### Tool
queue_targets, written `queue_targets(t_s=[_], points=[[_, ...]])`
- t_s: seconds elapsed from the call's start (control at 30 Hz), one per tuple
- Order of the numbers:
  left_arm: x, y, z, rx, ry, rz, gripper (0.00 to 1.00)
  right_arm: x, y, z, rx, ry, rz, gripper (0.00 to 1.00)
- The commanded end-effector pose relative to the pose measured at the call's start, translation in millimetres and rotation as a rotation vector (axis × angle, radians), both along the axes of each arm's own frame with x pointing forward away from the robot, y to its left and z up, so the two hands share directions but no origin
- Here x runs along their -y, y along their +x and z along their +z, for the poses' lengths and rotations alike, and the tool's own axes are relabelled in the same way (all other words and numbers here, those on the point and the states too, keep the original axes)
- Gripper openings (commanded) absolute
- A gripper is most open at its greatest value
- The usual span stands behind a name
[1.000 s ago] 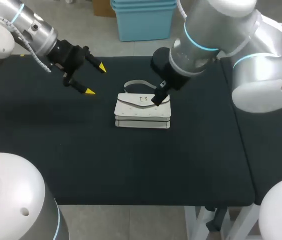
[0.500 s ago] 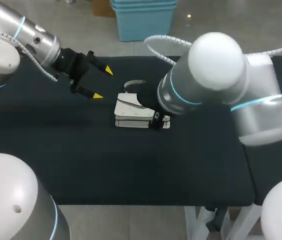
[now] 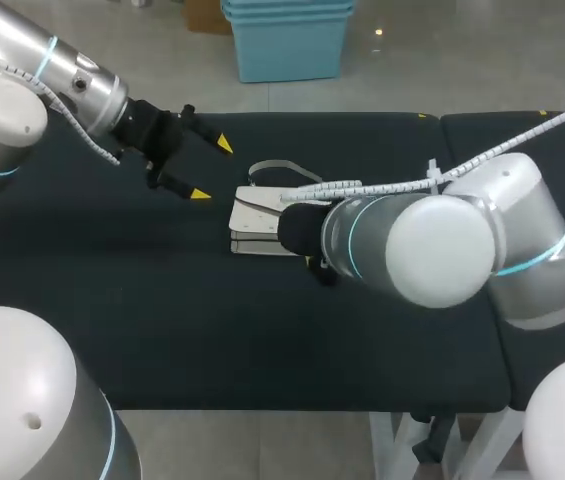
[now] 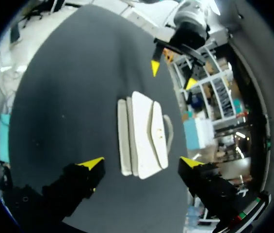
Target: Pick up the bag, open it, inspect its contents, close it, and place it on the opposite side
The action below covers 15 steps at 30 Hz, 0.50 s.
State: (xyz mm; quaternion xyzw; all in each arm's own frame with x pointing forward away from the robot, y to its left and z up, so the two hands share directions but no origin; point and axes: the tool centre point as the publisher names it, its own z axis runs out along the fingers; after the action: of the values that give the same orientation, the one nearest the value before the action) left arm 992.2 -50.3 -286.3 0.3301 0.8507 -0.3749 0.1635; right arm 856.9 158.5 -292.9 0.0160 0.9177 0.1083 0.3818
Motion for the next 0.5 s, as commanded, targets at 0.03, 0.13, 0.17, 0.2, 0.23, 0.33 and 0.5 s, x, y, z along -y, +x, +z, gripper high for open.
queue_targets(t_s=[0.03,0.13,0.17,0.2,0.23,0.33,0.5], points=[[9.3,5.9,-10.6,0.015,-0.014,-0.013,1.0,-15.6,22.8,-31.2,0.223,-0.098,-0.007,1.0],[13.5,8.7,-11.7,0.026,-0.015,-0.017,1.0,-14.6,34.9,-42.8,0.212,-0.146,-0.009,0.78],[14.6,9.3,-11.6,0.032,-0.016,-0.017,1.0,-14.4,38.6,-45.7,0.212,-0.139,-0.008,0.84],[15.7,9.4,-11.5,0.037,-0.023,-0.019,1.0,-14.4,41.4,-48.3,0.206,-0.152,-0.016,0.89],[16.9,9.4,-11.5,0.038,-0.024,-0.019,1.0,-14.4,43.9,-51.3,0.206,-0.154,-0.015,0.91],[19.4,11.0,-12.4,0.04,-0.031,-0.017,1.0,-13.4,50.6,-61.8,0.197,-0.137,-0.027,0.75],[21.7,12.7,-16.2,0.028,-0.027,-0.025,1.0,-12.0,56.2,-75.9,0.187,-0.114,-0.054,0.45]])
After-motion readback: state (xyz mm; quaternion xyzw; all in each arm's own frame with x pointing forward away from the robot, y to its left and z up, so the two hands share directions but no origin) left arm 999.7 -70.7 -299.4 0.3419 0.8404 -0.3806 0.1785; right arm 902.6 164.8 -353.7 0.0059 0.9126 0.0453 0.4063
